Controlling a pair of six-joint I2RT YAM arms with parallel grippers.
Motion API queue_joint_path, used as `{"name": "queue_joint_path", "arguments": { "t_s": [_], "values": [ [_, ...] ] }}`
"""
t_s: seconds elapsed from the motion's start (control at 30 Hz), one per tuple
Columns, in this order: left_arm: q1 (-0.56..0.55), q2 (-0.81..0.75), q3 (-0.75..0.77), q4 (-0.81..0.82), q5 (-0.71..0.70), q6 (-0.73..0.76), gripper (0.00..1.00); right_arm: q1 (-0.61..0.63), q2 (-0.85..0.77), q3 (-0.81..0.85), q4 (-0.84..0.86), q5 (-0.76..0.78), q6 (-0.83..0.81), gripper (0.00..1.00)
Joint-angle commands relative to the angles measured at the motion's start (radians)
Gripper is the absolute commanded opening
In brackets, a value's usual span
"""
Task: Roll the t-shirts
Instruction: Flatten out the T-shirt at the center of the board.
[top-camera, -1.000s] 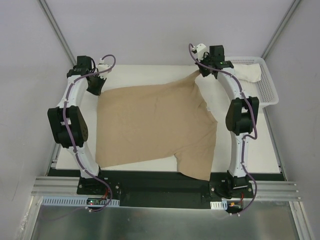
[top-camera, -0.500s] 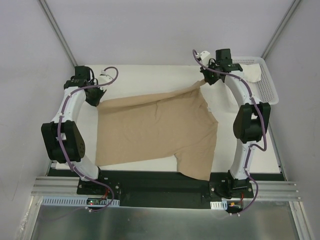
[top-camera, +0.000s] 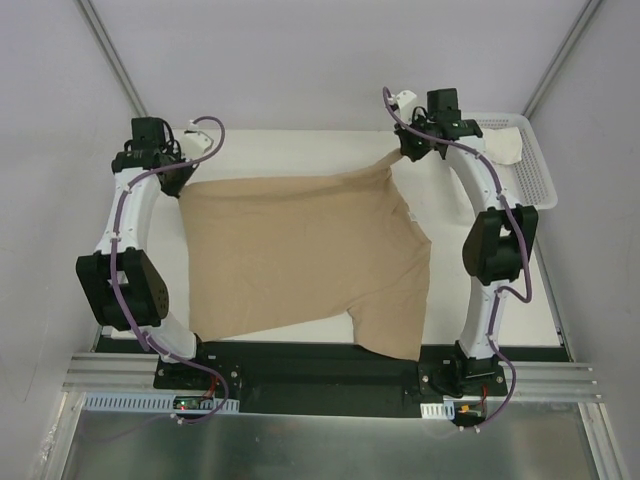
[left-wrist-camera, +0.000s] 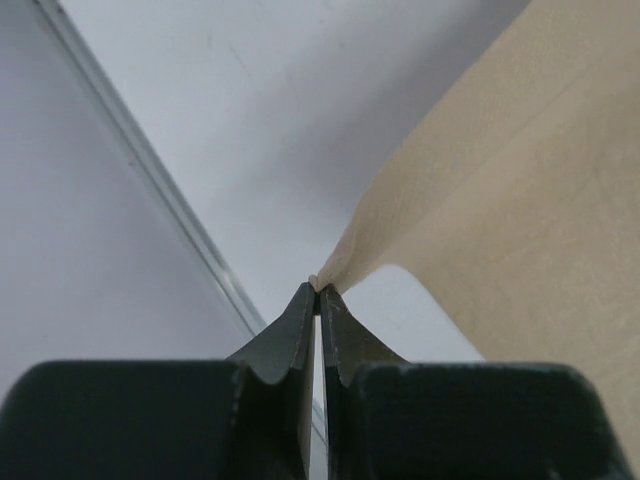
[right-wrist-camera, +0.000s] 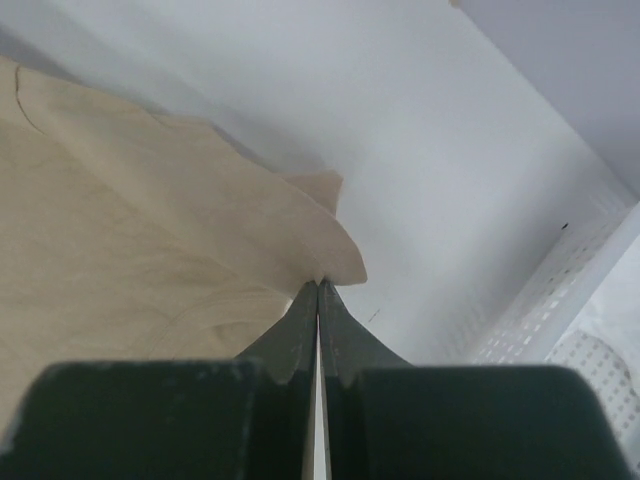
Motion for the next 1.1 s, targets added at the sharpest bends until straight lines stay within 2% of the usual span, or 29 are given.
{"name": "queue_joint_path", "arguments": {
  "t_s": [0.0, 0.17, 0.3, 0.47, 0.6, 0.73, 0.9, 1.07],
  "values": [
    [0.048, -0.005, 0.098, -0.003, -0.046, 0.023, 0.00, 0.038, 0.050, 0.068, 0.036, -0.029, 0.052, 0.01],
    [0.062, -0.036, 0.120, -0.058, -0.023, 0.003, 0.00, 0.098, 0.097, 0.108, 0.091, 0.015, 0.104, 0.01],
    [0.062, -0.060, 0.171, -0.071, -0.032, -0.089, 0.00, 0.115, 0.111, 0.157, 0.128, 0.078, 0.145, 0.01],
    [0.062, -0.054, 0.266, -0.111, -0.004, -0.177, 0.00, 0.092, 0.108, 0.199, 0.154, 0.147, 0.181, 0.01],
    [0.064, -0.073, 0.272, -0.120, 0.022, -0.217, 0.00, 0.051, 0.059, 0.192, 0.163, 0.175, 0.225, 0.00],
    [0.055, -0.102, 0.301, -0.141, 0.144, -0.233, 0.00, -0.026, -0.071, 0.137, 0.162, 0.181, 0.259, 0.01],
    [0.044, -0.123, 0.344, -0.146, 0.161, -0.260, 0.00, -0.064, -0.238, 0.042, 0.134, 0.150, 0.253, 0.01],
    [0.045, -0.184, 0.300, -0.146, 0.192, -0.272, 0.00, -0.049, -0.378, -0.102, 0.122, 0.142, 0.231, 0.01]
  ]
}}
